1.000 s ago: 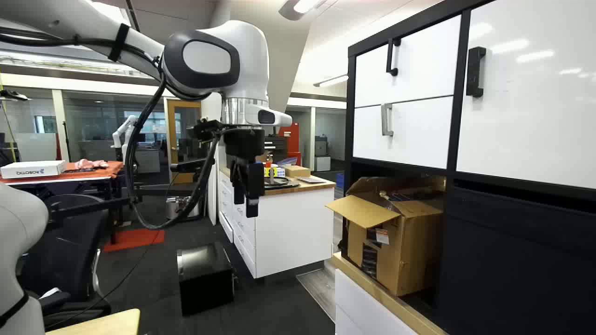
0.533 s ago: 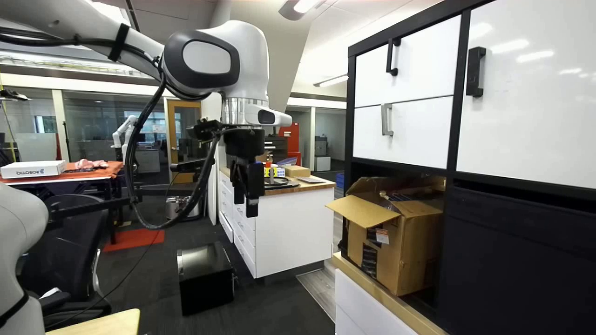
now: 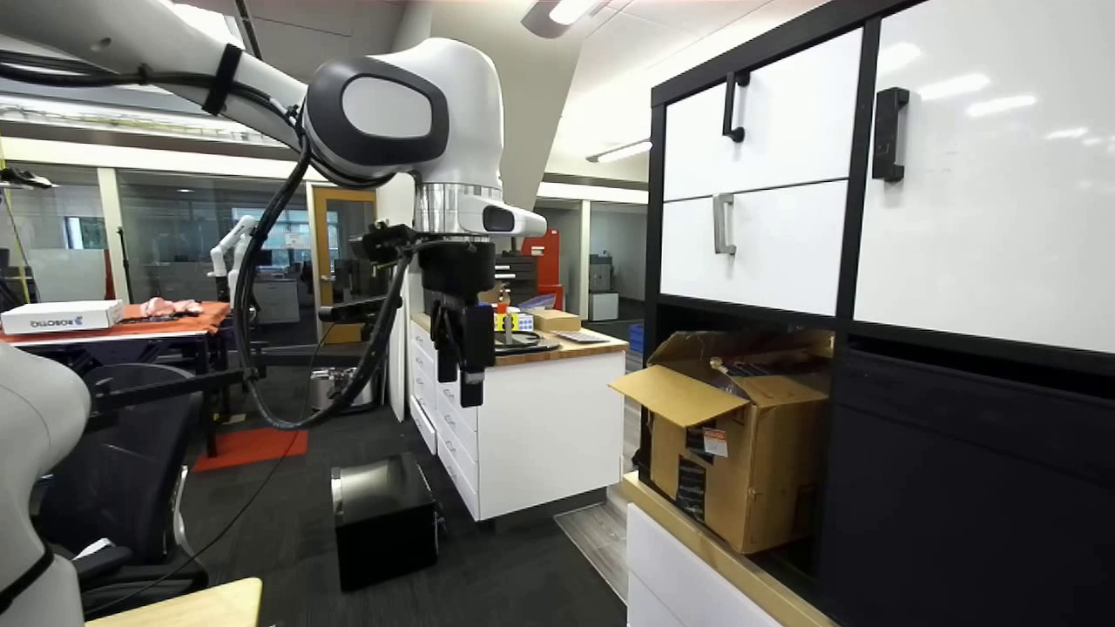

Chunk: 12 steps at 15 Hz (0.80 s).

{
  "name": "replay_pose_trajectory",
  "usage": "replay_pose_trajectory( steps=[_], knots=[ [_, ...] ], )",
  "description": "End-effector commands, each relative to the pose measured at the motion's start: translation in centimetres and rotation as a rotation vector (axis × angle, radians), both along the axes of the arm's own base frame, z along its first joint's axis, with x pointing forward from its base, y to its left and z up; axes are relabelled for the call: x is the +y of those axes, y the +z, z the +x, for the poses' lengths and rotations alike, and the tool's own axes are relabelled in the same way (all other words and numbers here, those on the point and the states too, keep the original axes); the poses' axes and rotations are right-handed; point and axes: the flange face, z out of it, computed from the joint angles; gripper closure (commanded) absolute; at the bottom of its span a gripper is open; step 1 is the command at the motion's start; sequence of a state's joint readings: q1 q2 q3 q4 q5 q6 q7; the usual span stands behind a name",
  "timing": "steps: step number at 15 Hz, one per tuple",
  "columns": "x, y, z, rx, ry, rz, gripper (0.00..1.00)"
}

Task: Pull the carton box under the drawer

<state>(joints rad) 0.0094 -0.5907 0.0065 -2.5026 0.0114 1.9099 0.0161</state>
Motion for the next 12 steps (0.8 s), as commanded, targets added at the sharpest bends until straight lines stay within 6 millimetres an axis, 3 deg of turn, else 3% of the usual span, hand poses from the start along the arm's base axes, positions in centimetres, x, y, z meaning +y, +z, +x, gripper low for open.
replay_pose_trajectory(
  steps=[1, 6, 12],
  knots=[
    [0.0, 0.1, 0.0, 0.001, 0.0, 0.0, 0.0],
    [0.0, 0.1, 0.0, 0.001, 0.0, 0.0, 0.0],
    [1.0, 0.1, 3.0, -0.042, 0.046, -0.029, 0.0]
  ],
)
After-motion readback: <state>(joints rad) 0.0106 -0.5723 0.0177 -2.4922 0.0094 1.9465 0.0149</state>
